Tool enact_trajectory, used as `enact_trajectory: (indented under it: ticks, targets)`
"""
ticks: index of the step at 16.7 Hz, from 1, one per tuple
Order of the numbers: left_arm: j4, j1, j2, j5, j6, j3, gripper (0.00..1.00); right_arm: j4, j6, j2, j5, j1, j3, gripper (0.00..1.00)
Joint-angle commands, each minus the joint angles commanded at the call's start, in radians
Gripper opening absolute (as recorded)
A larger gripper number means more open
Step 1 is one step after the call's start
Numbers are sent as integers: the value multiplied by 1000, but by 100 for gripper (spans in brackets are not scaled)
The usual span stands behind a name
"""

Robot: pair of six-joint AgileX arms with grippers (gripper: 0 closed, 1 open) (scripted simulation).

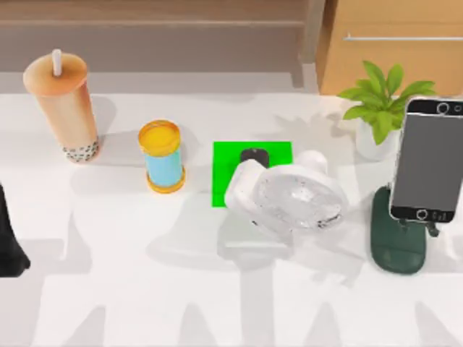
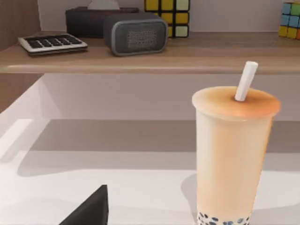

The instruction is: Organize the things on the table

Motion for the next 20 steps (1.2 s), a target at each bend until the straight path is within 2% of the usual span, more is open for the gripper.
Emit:
enact_trajectory:
  ticks: [3,11,15,20]
  targets:
    - [0,0,0,0,0,0,100,24,-40,-44,-45,-37,-29,100]
    - [48,-1,60,-6,0,15,100,24,-40,-44,-45,-37,-29,100]
    - [199,-15,275,-17,1,55,100,24,-40,-44,-45,-37,-29,100]
    - [474,-55,703,-30,3,123,100,24,-40,-44,-45,-37,-29,100]
